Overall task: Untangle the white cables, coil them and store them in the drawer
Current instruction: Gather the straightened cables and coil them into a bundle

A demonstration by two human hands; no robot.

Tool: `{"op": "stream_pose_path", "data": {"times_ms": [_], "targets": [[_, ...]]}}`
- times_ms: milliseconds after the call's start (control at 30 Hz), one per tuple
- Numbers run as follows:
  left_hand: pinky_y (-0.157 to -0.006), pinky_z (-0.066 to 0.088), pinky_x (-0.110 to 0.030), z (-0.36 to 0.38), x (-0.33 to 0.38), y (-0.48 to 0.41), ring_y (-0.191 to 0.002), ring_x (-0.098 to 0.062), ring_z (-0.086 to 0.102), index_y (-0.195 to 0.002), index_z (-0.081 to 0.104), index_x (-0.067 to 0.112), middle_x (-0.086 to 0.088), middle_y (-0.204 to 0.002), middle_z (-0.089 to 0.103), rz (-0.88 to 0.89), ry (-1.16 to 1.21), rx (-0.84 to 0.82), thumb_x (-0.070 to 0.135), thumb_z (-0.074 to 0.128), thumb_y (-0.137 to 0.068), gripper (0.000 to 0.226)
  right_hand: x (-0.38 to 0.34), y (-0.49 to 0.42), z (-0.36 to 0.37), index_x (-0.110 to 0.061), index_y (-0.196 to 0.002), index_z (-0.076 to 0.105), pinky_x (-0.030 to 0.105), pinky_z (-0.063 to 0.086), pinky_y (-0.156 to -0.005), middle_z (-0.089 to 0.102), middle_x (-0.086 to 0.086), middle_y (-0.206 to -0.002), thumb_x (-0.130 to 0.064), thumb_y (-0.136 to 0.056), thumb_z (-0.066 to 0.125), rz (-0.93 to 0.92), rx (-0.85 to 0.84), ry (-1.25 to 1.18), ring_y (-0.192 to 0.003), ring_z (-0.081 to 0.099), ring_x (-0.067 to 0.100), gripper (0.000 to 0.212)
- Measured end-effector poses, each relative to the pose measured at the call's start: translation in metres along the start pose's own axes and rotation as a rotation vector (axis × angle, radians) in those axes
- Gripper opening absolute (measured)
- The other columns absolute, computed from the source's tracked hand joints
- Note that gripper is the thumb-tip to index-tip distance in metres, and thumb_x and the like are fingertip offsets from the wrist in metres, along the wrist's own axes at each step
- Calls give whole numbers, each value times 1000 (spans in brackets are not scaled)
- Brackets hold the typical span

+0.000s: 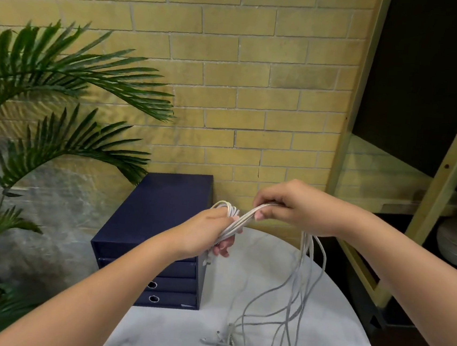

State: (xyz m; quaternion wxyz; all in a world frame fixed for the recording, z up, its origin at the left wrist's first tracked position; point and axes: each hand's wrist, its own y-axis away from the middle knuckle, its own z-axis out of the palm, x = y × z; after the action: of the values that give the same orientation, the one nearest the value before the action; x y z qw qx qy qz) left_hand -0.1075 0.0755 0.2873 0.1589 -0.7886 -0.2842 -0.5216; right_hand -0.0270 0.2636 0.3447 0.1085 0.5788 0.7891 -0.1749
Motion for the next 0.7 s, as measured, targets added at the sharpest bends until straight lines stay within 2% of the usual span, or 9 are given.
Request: {"op": "stream_pose_path", "data": {"times_ms": [67,133,267,367,433,500,567,633,700], "targets": [[-66,46,-37,1,2,4,-49,-15,39,-85,51,8,-2,-55,42,-8,58,-92,46,30,-94,45,5,-1,0,-26,-88,65,18,31,-55,47,-9,-63,-29,-91,60,-9,6,-45,-59,40,4,7],[-60,47,-31,3,5,8,-46,-13,36,-81,51,11,1,-53,38,19,26,-126,55,35,-90,48,10,-1,2,-20,-89,66,19,29,-56,47,-6,-65,-28,-90,61,-4,16,-122,-59,37,5,9],[-52,46,-29,2,11,10,-42,-14,29,-71,47,13,2,-48,30,68,60,-99,52,44,-90,43,14,0,8,-17,-101,63,24,38,-64,54,-1,-80,-28,-86,65,18,42,-358,-67,45,6,19],[-49,42,-26,1,17,10,-38,-13,22,-68,44,14,-3,-48,23,69,237,-141,48,43,-91,41,10,2,10,-25,-128,51,14,46,-80,58,-8,-115,-20,-82,70,-2,-69,-511,-92,58,-4,51],[-48,42,-26,2,21,9,-36,-12,21,-66,45,15,0,-45,23,68,319,-180,47,42,-92,41,9,1,15,-20,-133,50,13,44,-90,60,-4,-125,-10,-84,69,-26,-149,-554,-110,57,2,54],[-48,41,-26,3,23,7,-34,-11,20,-65,46,16,3,-43,25,58,373,-193,48,42,-92,41,9,1,20,-11,-124,57,20,47,-91,65,4,-114,-3,-85,66,-30,-125,-650,-105,61,12,41],[-48,42,-26,5,24,5,-33,-10,21,-65,45,16,4,-41,26,56,410,-176,49,44,-92,42,9,0,24,-13,-108,63,25,50,-82,67,3,-97,0,-84,66,-9,-60,-732,-89,61,12,27],[-49,42,-26,7,24,4,-32,-10,22,-65,45,15,4,-41,27,53,428,-145,51,46,-93,46,9,-1,27,-17,-99,64,24,52,-75,66,-1,-89,1,-83,66,7,-13,-734,-83,61,8,24],[-49,43,-27,8,25,3,-32,-10,23,-64,45,14,3,-40,27,52,429,-117,52,48,-90,46,10,-1,30,-13,-99,65,22,52,-72,67,-2,-87,0,-84,66,6,26,-730,-80,62,7,20]]}}
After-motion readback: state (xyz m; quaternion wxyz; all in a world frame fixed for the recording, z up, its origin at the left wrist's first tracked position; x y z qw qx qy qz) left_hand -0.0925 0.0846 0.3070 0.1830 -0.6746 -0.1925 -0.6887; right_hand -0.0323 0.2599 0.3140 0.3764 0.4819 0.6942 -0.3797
